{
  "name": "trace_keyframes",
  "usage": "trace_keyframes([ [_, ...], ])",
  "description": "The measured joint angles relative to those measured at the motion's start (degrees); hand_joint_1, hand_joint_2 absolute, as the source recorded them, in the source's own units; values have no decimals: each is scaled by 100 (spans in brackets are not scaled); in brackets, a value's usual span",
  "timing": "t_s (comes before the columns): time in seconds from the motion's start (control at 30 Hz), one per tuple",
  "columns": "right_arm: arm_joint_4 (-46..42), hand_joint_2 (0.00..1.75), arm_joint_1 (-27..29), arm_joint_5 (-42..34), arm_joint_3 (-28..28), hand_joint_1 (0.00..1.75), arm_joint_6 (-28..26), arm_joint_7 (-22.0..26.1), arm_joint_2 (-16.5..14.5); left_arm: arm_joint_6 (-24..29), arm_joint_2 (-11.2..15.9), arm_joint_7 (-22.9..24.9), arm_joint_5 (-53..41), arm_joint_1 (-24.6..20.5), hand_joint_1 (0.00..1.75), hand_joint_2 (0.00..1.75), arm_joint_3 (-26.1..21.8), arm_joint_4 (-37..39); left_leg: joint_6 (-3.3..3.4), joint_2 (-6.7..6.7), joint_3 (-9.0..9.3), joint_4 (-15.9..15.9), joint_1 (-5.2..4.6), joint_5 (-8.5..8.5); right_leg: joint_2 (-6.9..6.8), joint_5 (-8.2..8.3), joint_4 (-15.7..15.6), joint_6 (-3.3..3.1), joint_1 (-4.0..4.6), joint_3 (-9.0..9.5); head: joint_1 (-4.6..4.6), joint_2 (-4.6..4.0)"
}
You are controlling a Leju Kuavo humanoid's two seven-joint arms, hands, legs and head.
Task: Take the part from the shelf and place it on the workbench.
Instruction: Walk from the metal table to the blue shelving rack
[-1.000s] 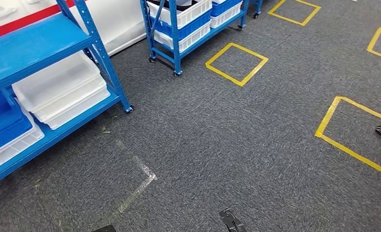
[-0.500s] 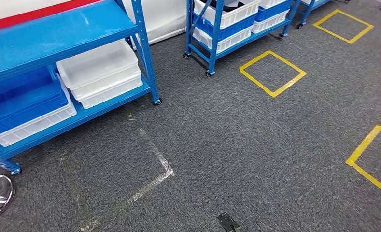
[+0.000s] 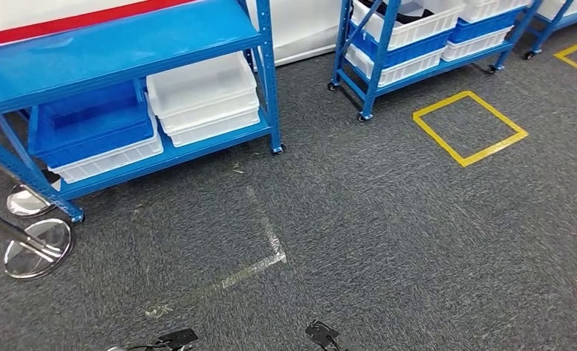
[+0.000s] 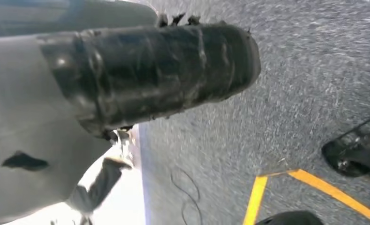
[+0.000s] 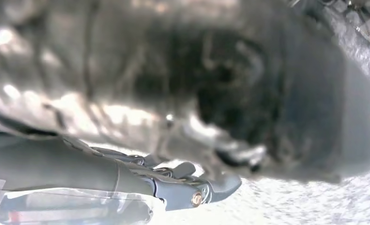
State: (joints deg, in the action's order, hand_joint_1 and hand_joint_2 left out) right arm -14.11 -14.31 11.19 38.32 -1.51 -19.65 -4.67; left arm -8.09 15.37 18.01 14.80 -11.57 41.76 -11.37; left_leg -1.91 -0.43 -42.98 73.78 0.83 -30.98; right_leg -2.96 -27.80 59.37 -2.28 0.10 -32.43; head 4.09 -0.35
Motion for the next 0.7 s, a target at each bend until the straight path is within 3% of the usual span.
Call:
trace_keyframes([
  [0.07,-9,0,-99,74,98,0,113,-81,-102,87,-4,74,130,-50,0,0,-7,0,32,103,363,-606,-13,320,-133,-16,8,-3,17,12,2,0],
  [0.13,-16,0,-208,123,210,0,212,-139,-205,194,-8,160,307,-136,0,0,-42,0,103,329,750,-1296,-79,532,-258,-41,16,18,52,27,-3,0],
  [0.2,-15,0,-284,164,334,0,320,-200,-290,292,-13,250,503,-214,0,0,-110,0,167,392,845,-1512,-135,545,-379,-58,14,53,79,42,-8,0],
  [0.27,-15,0,-331,218,458,0,434,-255,-358,347,-18,331,665,-234,0,0,-188,0,218,263,841,-1548,-112,574,-441,-83,18,102,76,53,-4,0],
  [0.33,-19,0,-375,294,566,0,547,-274,-416,403,-25,417,839,-255,0,0,-258,1,275,150,862,-1599,-65,609,-203,-237,237,166,54,-37,-24,0],
  [0.4,-21,0,-397,364,658,0,634,-275,-447,478,-50,494,1007,-310,0,0,-339,2,314,22,862,-1618,-43,627,138,-555,887,210,13,-342,-48,0],
  [0.47,-16,0,-389,415,745,0,677,-284,-454,543,-90,537,1104,-356,0,0,-437,2,327,-139,850,-1613,-40,630,246,-753,1530,234,-18,-680,-51,0],
  [0.5,-14,0,-387,438,784,0,693,-295,-455,575,-107,551,1126,-365,0,0,-478,2,325,-224,848,-1605,-36,629,259,-707,1607,242,-28,-744,-51,0],
  [0.57,-12,0,-400,479,851,0,730,-320,-462,660,-128,575,1122,-372,0,0,-527,2,301,-384,847,-1568,-17,615,336,-325,1118,253,-59,-566,-50,0],
  [0.63,-11,0,-423,495,901,0,738,-339,-479,755,-140,592,1056,-405,0,0,-543,2,241,-533,810,-1505,-1,591,617,-25,427,263,-107,-273,-44,0],
  [0.7,-7,0,-428,474,931,0,692,-356,-495,792,-145,598,963,-453,0,0,-546,2,157,-658,745,-1480,18,603,774,17,167,254,-111,-166,-46,0],
])
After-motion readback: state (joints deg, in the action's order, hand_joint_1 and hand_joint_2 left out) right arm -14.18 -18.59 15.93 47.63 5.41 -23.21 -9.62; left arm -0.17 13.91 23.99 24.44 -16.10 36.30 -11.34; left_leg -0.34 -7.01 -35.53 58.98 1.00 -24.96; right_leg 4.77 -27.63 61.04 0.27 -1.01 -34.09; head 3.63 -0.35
